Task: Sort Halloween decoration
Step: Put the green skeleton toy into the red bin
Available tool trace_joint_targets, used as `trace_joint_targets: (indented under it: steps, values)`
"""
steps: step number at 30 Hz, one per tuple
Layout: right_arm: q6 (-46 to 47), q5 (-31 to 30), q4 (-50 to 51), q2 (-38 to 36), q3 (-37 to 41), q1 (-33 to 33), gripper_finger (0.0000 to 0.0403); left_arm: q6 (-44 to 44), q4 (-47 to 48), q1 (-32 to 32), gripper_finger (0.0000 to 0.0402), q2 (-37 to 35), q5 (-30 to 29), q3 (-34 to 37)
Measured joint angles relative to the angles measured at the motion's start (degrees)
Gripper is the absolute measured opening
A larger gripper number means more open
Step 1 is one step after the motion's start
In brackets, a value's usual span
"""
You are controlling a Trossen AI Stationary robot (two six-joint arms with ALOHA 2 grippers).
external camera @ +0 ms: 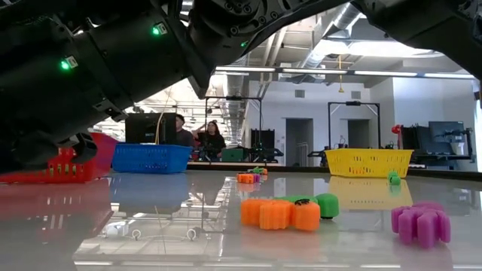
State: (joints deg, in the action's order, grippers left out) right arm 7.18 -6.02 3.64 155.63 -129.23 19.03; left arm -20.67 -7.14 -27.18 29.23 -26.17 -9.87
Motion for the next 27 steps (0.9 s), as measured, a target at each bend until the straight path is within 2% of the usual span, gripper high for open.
trace_joint_targets:
  steps: [5, 11, 27]
  values:
    - [-2.11, 0.45, 0.96, 0.10, -0.79, 0.00, 0.0086, 0.02, 0.02, -0.02, 0.0226, 0.02, 0.00, 0.00]
    - [-3.38, 0.42, 4.11, 0.38, -3.95, -0.01, 0.0059, 0.02, 0.09, -0.02, 0.0226, 0.00, 0.02, 0.00]
    - [-3.30, 2.14, 13.83, -6.25, -5.25, -1.42, 0.0042, -0.07, -0.02, -0.02, 0.0226, 0.00, 0.44, 0.00]
